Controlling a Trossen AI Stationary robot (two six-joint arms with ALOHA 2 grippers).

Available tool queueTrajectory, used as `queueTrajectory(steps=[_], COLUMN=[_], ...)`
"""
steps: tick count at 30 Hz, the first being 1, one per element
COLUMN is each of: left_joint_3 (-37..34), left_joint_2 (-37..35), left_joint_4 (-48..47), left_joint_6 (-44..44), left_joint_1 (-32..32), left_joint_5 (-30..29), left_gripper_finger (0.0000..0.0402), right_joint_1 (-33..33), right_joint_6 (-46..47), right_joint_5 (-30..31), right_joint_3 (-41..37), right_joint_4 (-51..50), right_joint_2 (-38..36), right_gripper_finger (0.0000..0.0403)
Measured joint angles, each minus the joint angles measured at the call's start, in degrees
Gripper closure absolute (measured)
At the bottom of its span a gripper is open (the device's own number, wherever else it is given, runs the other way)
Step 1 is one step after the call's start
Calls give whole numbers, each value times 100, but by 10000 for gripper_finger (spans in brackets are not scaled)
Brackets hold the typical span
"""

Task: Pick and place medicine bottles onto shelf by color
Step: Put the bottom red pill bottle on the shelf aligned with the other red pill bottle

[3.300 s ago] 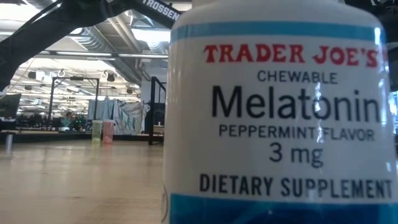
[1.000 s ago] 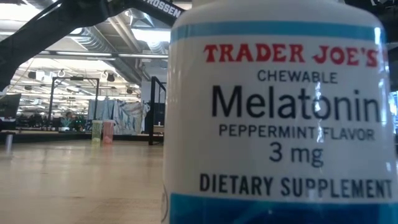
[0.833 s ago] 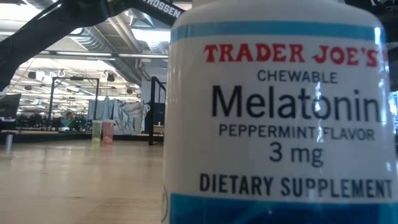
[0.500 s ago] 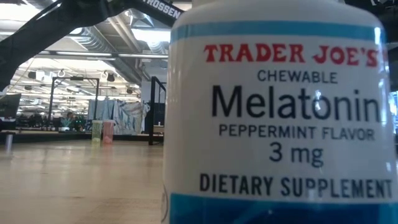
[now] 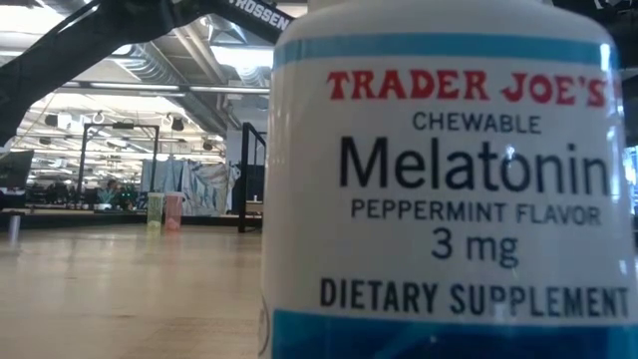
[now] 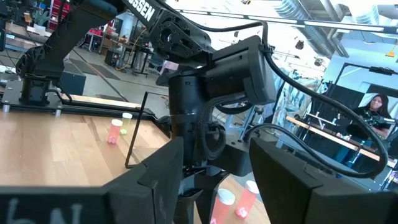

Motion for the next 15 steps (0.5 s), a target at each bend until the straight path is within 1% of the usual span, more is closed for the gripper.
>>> queueTrajectory(steps=[7,15], left_joint_3=[-2,-4], left_joint_2=[0,2], left_joint_4=[186,145], left_joint_6=[153,156], left_joint_1=[44,47], left_joint_5=[-37,-37], left_gripper_finger=[198,198], right_joint_1=[0,0], right_joint_6=[1,1], right_joint_5=[0,0], right_joint_3=[0,0], right_joint_4=[-2,-2], right_joint_2=[1,1], right_gripper_finger=[215,215])
